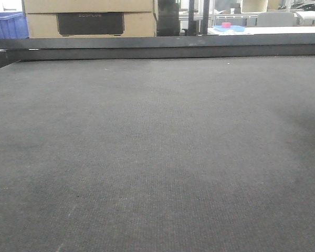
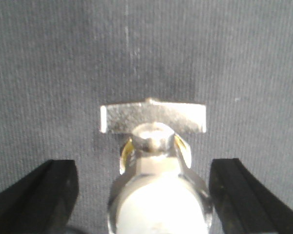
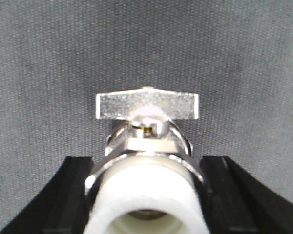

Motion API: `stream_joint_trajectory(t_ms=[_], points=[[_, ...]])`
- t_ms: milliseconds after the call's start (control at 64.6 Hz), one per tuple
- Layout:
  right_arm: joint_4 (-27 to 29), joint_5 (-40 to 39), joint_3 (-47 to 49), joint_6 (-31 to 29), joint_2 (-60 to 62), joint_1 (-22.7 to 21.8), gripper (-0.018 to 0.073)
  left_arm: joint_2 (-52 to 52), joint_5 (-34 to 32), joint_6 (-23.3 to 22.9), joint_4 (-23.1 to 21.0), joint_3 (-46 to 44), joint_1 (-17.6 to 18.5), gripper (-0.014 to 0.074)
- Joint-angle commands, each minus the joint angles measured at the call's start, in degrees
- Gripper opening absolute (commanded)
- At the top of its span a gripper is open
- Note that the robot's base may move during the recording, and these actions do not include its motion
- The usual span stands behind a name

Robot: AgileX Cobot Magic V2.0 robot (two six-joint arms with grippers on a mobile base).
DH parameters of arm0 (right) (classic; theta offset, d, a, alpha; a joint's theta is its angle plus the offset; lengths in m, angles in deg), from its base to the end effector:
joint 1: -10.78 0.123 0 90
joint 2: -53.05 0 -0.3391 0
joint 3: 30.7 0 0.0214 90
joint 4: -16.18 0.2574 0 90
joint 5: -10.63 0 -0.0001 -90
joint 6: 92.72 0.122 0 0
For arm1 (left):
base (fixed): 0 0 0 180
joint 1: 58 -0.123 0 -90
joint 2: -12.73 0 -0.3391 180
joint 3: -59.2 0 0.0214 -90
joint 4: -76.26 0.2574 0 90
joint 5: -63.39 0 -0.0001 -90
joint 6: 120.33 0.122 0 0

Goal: Place valve from conveyor to right shelf box
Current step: 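Center the left gripper over the other valve and close on it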

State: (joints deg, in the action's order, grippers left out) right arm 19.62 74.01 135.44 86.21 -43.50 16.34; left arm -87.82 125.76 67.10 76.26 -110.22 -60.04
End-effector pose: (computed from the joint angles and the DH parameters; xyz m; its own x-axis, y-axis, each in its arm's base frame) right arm 0.2985 0.0356 0.2691 -0.9902 -0.0881 -0.1084 -0.0944 0.9941 0.0542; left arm 0.3234 0.0115 0.2623 -0.9892 0.0942 -0.1123 0.0931 0.9955 0.0146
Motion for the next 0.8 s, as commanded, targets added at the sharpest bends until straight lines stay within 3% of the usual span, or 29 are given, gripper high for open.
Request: stream_joint_trajectory(t_ms=[0,62,139,294,526,789], points=[[0.6,-0.8,-0.1,-0.4,0.0,-0.2,-0.0167,0.1,-0.3,0.1,0.0,-0.4,0.4,0.0407],[0.6,-0.8,-0.1,-0.4,0.0,-0.2,-0.0167,0.1,-0.3,0.1,0.0,-0.4,0.4,0.0374],[0.6,-0.8,-0.1,-0.4,0.0,-0.2,-0.0167,0.1,-0.3,0.1,-0.3,-0.4,0.4,0.0267],[0.6,-1.0,-0.1,-0.4,0.0,-0.2,-0.0167,0.1,-0.3,0.1,-2.5,-0.4,0.4,-0.0106],[1.0,-0.6,-0.1,-0.4,1.2,-0.2,-0.0167,1.4,-0.4,0.1,-5.3,-0.4,0.4,-0.0111],[1.1,-4.5,-0.1,-0.4,9.4,-0.2,-0.0167,11.4,-4.0,0.1,-5.9,-0.3,2.6,-0.0111]])
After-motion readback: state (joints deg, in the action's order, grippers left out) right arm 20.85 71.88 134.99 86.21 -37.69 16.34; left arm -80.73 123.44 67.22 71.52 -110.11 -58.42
